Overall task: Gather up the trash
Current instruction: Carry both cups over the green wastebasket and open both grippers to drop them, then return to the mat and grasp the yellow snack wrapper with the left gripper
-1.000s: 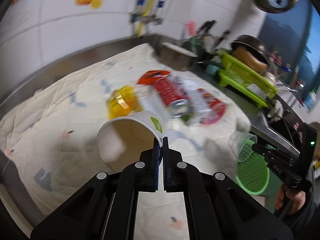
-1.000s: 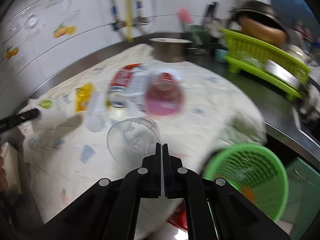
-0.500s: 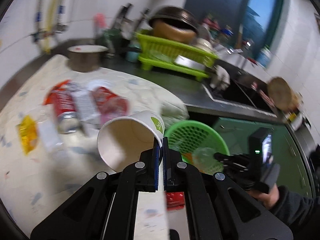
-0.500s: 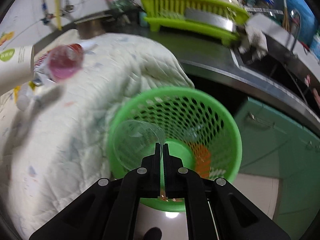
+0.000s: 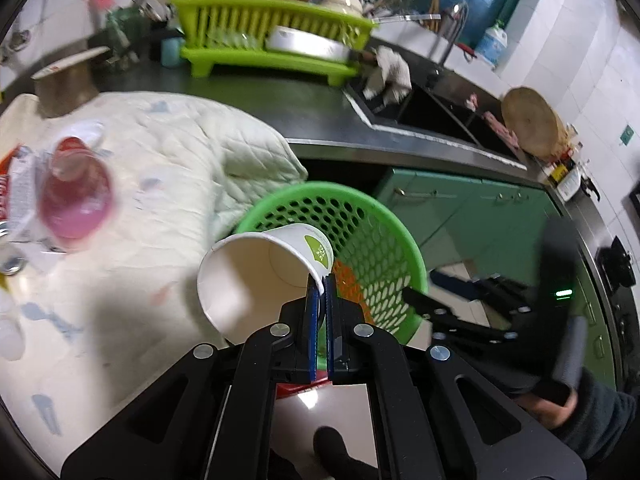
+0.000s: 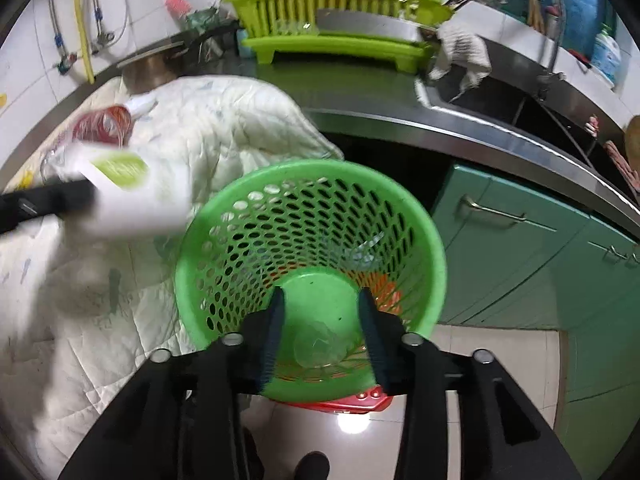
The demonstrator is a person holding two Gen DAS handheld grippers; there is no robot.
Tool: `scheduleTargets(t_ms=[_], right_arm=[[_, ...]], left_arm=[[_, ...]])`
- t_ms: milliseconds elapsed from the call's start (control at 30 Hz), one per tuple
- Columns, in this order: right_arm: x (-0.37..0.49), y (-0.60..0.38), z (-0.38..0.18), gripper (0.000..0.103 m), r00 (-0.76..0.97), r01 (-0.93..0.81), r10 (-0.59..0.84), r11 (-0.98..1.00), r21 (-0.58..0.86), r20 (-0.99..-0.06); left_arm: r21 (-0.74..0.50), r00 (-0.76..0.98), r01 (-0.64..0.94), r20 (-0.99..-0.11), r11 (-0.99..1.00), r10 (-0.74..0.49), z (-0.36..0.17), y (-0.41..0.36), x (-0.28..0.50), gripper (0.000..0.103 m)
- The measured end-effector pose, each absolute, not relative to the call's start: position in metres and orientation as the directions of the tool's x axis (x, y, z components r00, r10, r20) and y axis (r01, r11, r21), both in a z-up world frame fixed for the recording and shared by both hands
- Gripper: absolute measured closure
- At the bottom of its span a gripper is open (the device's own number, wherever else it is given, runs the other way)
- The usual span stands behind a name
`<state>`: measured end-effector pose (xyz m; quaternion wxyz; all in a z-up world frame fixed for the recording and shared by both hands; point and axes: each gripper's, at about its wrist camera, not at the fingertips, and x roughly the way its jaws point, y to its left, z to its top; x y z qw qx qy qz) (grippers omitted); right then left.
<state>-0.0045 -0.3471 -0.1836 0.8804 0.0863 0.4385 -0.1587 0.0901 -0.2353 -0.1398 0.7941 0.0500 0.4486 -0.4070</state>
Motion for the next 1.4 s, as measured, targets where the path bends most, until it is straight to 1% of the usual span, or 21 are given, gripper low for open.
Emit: scheduleTargets(t_ms=[33,233,467,500,533,567,633,667,867,1000,1233,1400], right_arm=[[-0.008,-0.35,-0.18,0.056,0.572,0.364,-0.21,0.931,0.016,-0.793],[-0.027,-0.362,-0.16,0.045,0.6,0.402,-0.238,0.915,0.031,-0.764],[-0.039,-0.365,-0.145,0.039,0.623,0.419,-0.259,0.908,0.034,-0.738],[-0.038,-0.365,-0.144,0.037,0.624,0.42,-0.26,0.907,0.036,-0.737],[-0.038,-0.366,-0.143,0.036,0.626,0.421,-0.26,0.906,0.038,-0.735],[-0.038,-0.366,-0.142,0.036,0.629,0.421,-0.26,0.906,0.039,-0.732],[-0.036,-0.366,-0.14,0.034,0.634,0.417,-0.258,0.908,0.041,-0.729],[-0.035,-0.365,-0.14,0.034,0.636,0.416,-0.259,0.909,0.04,-0.727],[-0.03,-0.357,-0.132,0.03,0.654,0.395,-0.253,0.918,0.036,-0.713],[-0.023,-0.353,-0.126,0.029,0.668,0.377,-0.242,0.925,0.04,-0.703],[-0.001,-0.331,-0.12,0.028,0.699,0.303,-0.183,0.952,0.054,-0.691],[0.021,-0.306,-0.117,0.028,0.717,0.22,-0.122,0.974,0.057,-0.686]], left_arm=[[-0.287,0.256,0.69,-0.761,0.664,-0.596,-0.145,-0.24,0.091,0.101],[-0.305,0.188,0.679,-0.807,0.668,-0.56,-0.179,-0.262,0.099,0.101],[-0.316,0.139,0.669,-0.836,0.673,-0.531,-0.202,-0.273,0.1,0.099],[-0.319,0.135,0.669,-0.836,0.671,-0.532,-0.203,-0.273,0.1,0.099],[-0.315,0.137,0.669,-0.838,0.673,-0.529,-0.204,-0.273,0.099,0.097],[-0.313,0.139,0.666,-0.84,0.677,-0.525,-0.204,-0.273,0.099,0.088],[-0.311,0.154,0.66,-0.835,0.684,-0.528,-0.202,-0.27,0.101,0.076],[-0.308,0.159,0.659,-0.834,0.686,-0.528,-0.201,-0.27,0.101,0.076],[-0.314,0.199,0.636,-0.816,0.705,-0.543,-0.185,-0.252,0.104,0.076],[-0.312,0.251,0.603,-0.799,0.734,-0.546,-0.169,-0.231,0.109,0.075],[-0.279,0.373,0.517,-0.777,0.809,-0.507,-0.142,-0.175,0.117,0.075],[-0.241,0.463,0.44,-0.765,0.865,-0.448,-0.127,-0.127,0.123,0.075]])
